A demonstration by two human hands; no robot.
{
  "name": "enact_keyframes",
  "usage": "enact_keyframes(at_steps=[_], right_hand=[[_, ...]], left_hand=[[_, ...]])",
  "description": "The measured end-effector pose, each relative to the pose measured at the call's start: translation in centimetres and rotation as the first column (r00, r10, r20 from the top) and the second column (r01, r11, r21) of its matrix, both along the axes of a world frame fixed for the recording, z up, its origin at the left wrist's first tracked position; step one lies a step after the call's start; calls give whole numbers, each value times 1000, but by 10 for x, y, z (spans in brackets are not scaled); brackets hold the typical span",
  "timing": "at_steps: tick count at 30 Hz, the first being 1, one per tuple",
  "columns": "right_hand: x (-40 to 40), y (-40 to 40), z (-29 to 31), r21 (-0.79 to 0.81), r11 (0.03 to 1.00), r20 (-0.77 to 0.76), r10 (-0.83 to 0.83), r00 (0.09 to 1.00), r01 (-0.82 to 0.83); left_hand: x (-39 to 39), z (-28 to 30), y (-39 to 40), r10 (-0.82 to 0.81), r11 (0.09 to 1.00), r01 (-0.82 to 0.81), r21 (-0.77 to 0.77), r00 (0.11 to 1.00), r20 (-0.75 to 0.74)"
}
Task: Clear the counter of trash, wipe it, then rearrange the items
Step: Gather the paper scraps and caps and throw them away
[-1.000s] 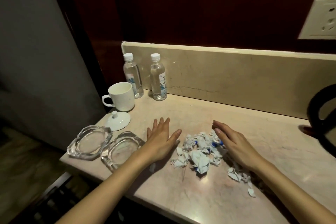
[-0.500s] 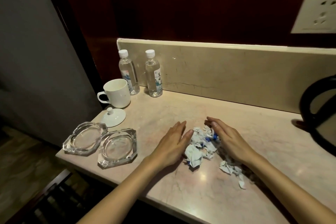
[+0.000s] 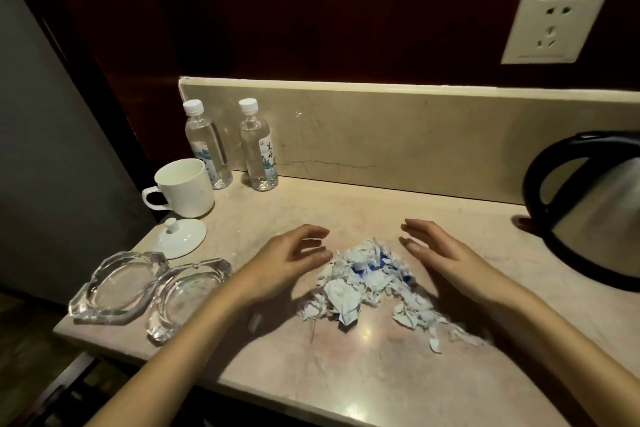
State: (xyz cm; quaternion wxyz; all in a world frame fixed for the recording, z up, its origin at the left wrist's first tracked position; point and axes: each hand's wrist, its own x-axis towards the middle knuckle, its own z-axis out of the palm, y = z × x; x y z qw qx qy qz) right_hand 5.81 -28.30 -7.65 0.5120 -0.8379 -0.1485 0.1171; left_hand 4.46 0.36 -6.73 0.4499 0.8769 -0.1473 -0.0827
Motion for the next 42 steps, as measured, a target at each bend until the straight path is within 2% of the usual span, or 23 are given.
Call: enact_keyframes(at_steps=[2,4,6,8,10,14,18,21,25,28,32,34,36,40,42], right_hand=[[-8,-19,3,-181,981,-20,65,998,-68],[-16,-36,7,-406,908,22,125,992,-106],[-22,-49,8,-547,832,64,151,987,-92],[-28,-56,9,-597,801,106,128,986,-40],[-30,-54,7,-597,802,114,113,987,-23],[-27,-34,2,-499,865,100,119,988,-53],[-20,-5,-1,-450,893,160,59,985,19],[-16,17,-3,-444,895,181,37,983,48],[-10,36,-6,-380,918,234,-25,972,115],[-9,41,-7,-318,936,194,-90,977,149],[-12,41,4,-282,956,46,-67,997,77],[-11,46,7,-314,944,24,-95,995,98],[-7,54,6,-408,901,93,-121,988,148],[-2,65,4,-459,865,162,-143,976,203],[-2,69,3,-456,861,171,-163,972,225]], left_hand=[[1,9,16,-83,969,65,239,995,63],[3,13,29,-154,905,107,413,985,83],[6,13,34,-187,877,147,457,981,43],[10,12,30,-221,862,190,470,975,11],[12,9,19,-267,850,242,468,963,-13],[21,1,-5,-335,852,305,425,942,-3],[35,-3,-22,-401,850,361,384,916,25],[45,-6,-33,-430,842,386,377,902,37],[52,-8,-39,-413,866,344,362,901,131],[54,-9,-37,-359,905,301,299,919,163],[55,-12,-35,-295,941,261,216,944,146],[55,-14,-37,-288,945,255,205,946,148],[55,-10,-36,-319,934,295,200,942,103],[60,3,-27,-426,896,439,61,891,-160],[63,0,-26,-404,909,415,36,900,-162]])
